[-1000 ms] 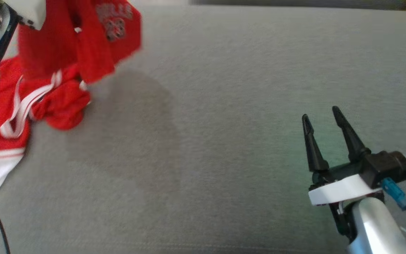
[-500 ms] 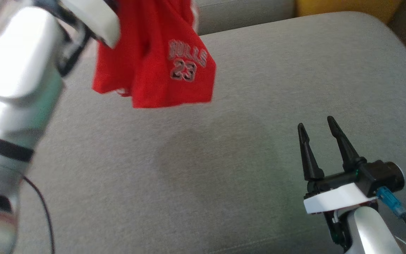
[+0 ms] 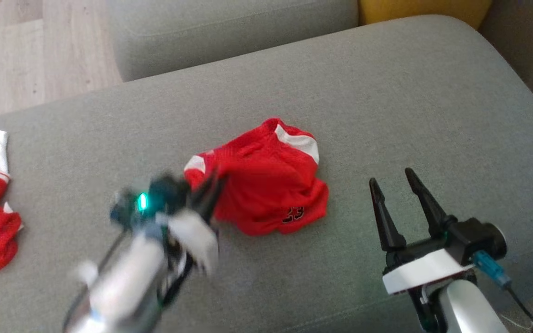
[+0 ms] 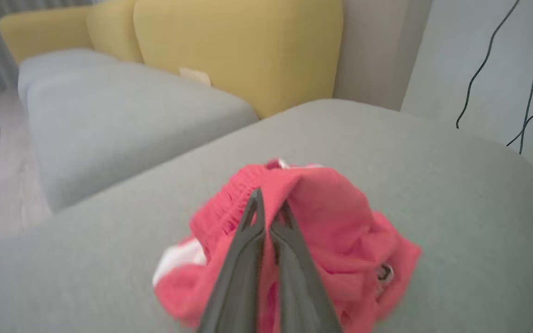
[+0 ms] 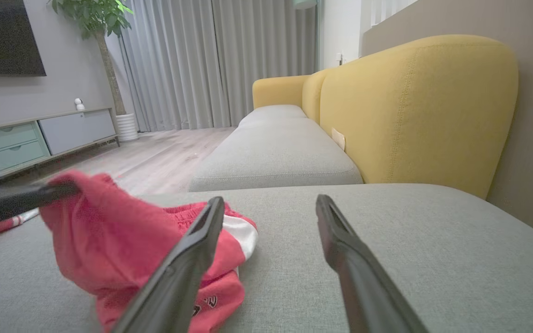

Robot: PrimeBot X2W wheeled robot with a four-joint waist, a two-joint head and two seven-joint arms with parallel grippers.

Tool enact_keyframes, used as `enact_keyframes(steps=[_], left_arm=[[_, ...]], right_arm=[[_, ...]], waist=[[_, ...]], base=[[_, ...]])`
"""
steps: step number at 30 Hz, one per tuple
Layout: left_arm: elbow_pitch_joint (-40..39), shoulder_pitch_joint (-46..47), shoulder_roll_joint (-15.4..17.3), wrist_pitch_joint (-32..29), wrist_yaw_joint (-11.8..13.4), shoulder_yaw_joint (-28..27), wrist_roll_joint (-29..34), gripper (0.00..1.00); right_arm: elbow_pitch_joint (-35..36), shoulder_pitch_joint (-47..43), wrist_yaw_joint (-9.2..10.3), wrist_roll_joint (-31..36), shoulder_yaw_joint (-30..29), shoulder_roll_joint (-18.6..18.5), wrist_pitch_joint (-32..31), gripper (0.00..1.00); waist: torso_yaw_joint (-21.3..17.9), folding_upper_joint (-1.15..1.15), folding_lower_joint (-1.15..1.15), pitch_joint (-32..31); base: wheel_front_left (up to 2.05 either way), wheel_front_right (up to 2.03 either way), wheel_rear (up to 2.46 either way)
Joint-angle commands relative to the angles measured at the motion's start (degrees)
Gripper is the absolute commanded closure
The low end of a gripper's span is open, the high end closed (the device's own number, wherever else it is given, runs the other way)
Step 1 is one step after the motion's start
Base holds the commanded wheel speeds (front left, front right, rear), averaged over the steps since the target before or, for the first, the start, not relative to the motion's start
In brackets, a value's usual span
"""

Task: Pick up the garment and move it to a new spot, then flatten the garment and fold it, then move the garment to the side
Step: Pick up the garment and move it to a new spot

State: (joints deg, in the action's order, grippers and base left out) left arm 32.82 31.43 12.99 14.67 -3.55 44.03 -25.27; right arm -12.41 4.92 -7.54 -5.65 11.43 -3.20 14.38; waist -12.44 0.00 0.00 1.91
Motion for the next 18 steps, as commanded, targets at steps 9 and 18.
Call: enact_keyframes(steps=[9,18], left_arm=[[-13.35,-25.24,-4.78,0.32,1.26,-16.61,1.76,0.00],[-29.48,-37.87,-6.82,0.32,5.12,-30.32,12.31,0.00]], right_arm=[[-3.33,-3.60,0.05,-0.50,2.50,0.32,0.62,0.00],[-3.15,-5.30,0.05,-0.74,0.51,0.32,0.62,0.00]], waist=[[6.73,0.00,0.00,-5.01],[13.13,0.00,0.00,-9.87]], base=[[0.00,0.00,0.00],[0.00,0.00,0.00]])
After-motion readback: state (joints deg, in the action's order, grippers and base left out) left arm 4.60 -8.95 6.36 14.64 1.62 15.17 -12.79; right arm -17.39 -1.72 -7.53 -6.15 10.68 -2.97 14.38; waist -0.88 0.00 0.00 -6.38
